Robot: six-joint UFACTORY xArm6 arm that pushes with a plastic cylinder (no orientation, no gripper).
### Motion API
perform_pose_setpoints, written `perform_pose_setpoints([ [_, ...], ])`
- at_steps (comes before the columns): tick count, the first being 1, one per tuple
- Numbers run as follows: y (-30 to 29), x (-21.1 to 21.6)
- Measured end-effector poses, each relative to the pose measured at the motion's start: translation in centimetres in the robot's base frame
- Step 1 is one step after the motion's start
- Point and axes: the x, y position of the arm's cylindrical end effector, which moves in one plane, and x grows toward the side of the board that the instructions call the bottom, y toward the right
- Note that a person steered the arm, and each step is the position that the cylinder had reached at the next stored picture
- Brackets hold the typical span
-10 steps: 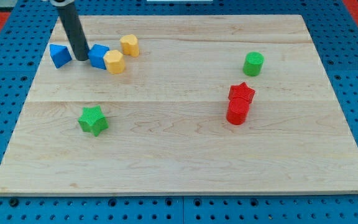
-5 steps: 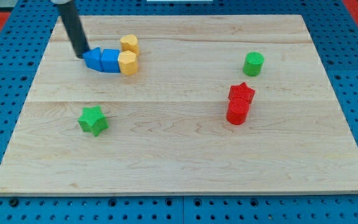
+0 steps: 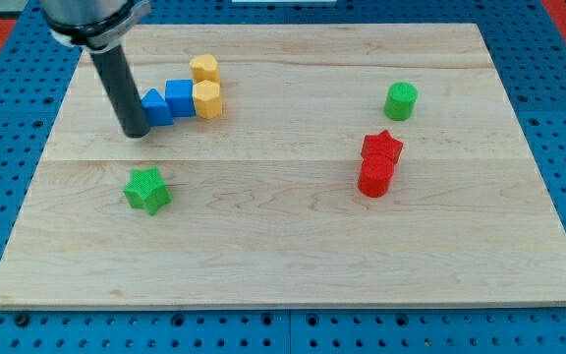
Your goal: Push blue and yellow blocks to up
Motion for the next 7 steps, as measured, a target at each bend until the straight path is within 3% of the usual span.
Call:
perform_pose_setpoints([
  [2,7.3,-4.9],
  [3,8.1,-7.9],
  [4,9.1,-6.6],
  [5,9.1,-1.6],
  [6,12.8,-1.5],
  [7,13.3,-5.6],
])
